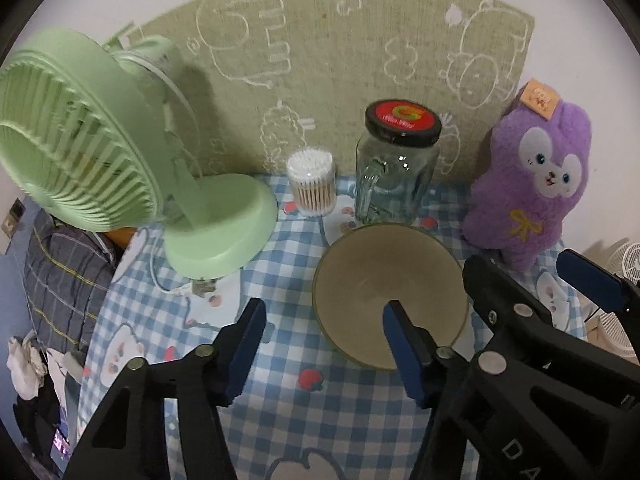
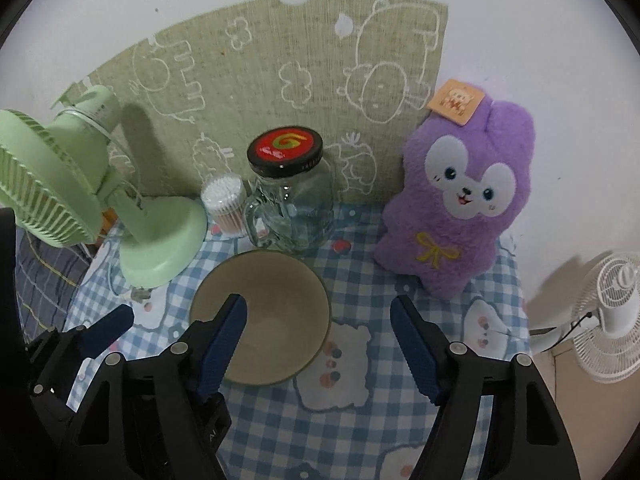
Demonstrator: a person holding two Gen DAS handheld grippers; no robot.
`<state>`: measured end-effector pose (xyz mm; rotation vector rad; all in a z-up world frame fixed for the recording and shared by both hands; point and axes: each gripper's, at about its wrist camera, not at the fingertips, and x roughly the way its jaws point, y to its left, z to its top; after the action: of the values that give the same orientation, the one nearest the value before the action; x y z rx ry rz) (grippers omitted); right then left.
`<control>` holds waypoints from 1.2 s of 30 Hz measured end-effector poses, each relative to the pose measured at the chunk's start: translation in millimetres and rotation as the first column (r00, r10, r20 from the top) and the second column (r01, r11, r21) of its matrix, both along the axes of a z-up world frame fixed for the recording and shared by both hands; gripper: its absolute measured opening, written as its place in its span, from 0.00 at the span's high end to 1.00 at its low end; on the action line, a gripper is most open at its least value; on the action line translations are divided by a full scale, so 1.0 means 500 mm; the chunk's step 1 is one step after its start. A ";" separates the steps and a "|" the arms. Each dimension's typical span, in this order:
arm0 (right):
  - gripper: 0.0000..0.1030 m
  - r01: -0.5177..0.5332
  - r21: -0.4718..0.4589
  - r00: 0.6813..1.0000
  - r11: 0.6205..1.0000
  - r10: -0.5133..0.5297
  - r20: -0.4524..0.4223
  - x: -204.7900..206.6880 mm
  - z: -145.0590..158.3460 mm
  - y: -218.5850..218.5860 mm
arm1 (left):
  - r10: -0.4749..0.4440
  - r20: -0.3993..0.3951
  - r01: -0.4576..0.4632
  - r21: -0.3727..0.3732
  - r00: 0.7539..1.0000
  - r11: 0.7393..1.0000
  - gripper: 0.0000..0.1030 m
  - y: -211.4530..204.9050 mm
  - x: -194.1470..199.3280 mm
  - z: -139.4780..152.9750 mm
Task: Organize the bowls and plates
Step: 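Close both grippers on the rim of the floral bowl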
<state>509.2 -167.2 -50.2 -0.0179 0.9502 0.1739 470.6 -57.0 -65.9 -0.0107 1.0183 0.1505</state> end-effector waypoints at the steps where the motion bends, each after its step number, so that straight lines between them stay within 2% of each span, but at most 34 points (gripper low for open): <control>1: 0.29 -0.001 -0.001 1.000 1.000 0.001 -0.005 0.006 -0.008 0.003 | 0.004 -0.004 -0.004 0.001 1.000 1.000 0.43 0.001 0.006 -0.007; 6: 0.35 0.007 -0.025 1.000 1.000 -0.007 -0.004 0.031 -0.042 0.016 | 0.024 -0.027 -0.024 0.013 0.999 1.000 0.52 0.008 0.038 -0.045; 17: 0.46 0.035 -0.013 0.999 0.999 -0.036 -0.034 0.064 -0.108 0.013 | 0.025 -0.056 -0.022 0.042 0.998 0.999 0.63 0.007 0.076 -0.107; 20: 0.50 0.043 -0.003 0.998 0.999 -0.043 -0.050 0.070 -0.119 0.010 | 0.026 -0.062 -0.022 0.054 0.998 0.998 0.71 0.004 0.083 -0.117; 24: 0.57 0.046 0.014 0.996 0.999 -0.045 -0.074 0.075 -0.136 0.008 | 0.024 -0.081 -0.021 0.033 0.996 0.999 0.82 0.005 0.091 -0.130; 31: 0.67 0.052 0.043 0.992 0.998 -0.046 -0.121 0.084 -0.157 0.008 | 0.023 -0.086 -0.019 0.043 0.996 0.999 0.85 0.003 0.096 -0.138; 36: 0.80 0.053 0.041 0.989 0.998 -0.047 -0.143 0.088 -0.168 0.007 | 0.017 -0.084 -0.012 0.057 0.996 0.998 0.84 0.000 0.097 -0.139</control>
<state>553.4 -163.6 -134.3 0.0600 1.0875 0.1514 519.1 -56.8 -135.6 0.0395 1.0986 0.1941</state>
